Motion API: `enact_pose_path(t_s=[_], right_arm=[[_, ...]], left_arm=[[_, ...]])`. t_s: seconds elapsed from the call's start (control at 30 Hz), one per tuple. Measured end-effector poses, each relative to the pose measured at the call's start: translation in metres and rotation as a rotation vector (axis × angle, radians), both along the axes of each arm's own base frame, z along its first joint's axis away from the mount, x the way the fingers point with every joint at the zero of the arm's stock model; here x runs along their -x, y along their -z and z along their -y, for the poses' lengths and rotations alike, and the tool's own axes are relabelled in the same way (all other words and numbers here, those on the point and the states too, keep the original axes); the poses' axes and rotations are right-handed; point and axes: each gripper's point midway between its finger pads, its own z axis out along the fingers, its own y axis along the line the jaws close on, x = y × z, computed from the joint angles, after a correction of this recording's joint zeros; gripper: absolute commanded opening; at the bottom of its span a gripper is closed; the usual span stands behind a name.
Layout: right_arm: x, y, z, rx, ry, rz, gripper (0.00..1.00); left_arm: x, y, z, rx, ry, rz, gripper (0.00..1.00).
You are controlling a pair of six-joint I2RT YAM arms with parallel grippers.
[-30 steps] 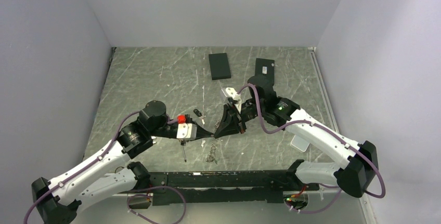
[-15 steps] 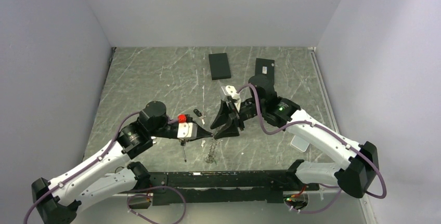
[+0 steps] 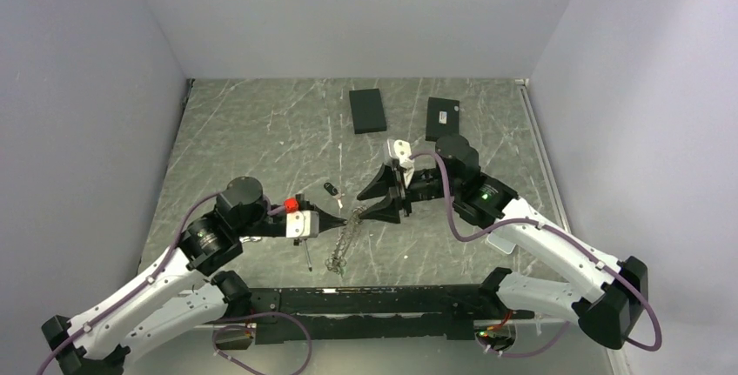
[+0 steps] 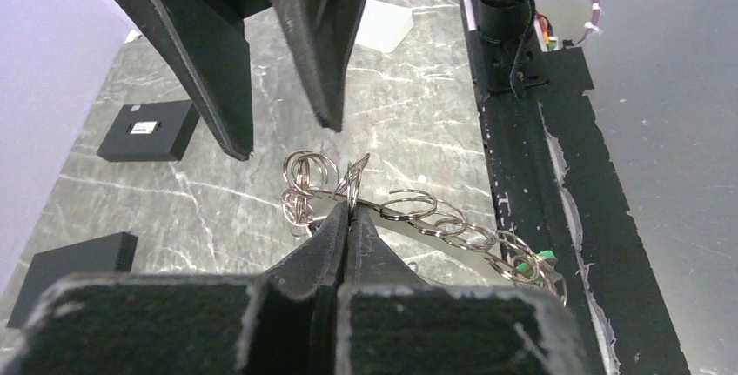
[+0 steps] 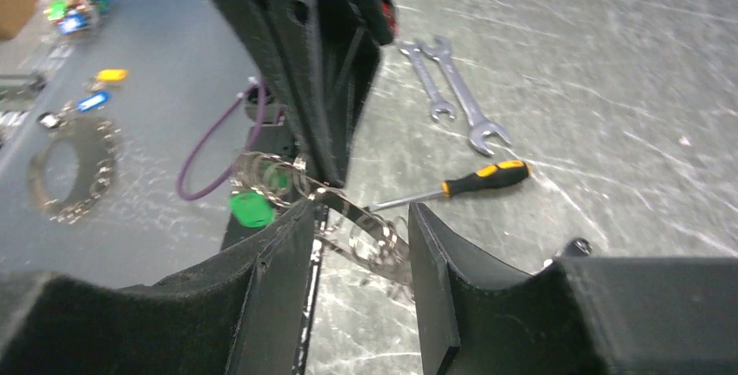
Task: Put the keys on the keyring
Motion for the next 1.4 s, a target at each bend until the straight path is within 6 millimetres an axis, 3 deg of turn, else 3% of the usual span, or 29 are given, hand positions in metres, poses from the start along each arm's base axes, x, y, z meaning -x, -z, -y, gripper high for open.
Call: enact_pose_path(t_s=[0.23,0.4,0.77,1.23,1.4], right_arm=[[-0.022,0.009,-0.003,0.005,0.128,-0.008,0.45],[-0.014,0.013,-0.010,0.001,0.059,-0.043,0.43],[0.014,0.033,-0.032,0.095,-0.082,-0.067,0.43],[-0.003,0.045,-0.029,0.152,0.034,-0.007,0.40],[-0.008,0.040,-0.024,0.142,0.087,0.024,0.29]], left_arm=[[-0.002,0.004,-0.013,0.010,-0.065,0.027,0.00],[-0.003,0.015,-0.016,0.002,-0.089,0.018,0.00],[-0.005,0.011,-0.015,0.022,-0.101,0.019,0.00],[-0.006,0.009,-0.016,0.033,-0.112,0.021,0.00],[-0.007,0.007,-0.017,0.037,-0.118,0.025,0.00]])
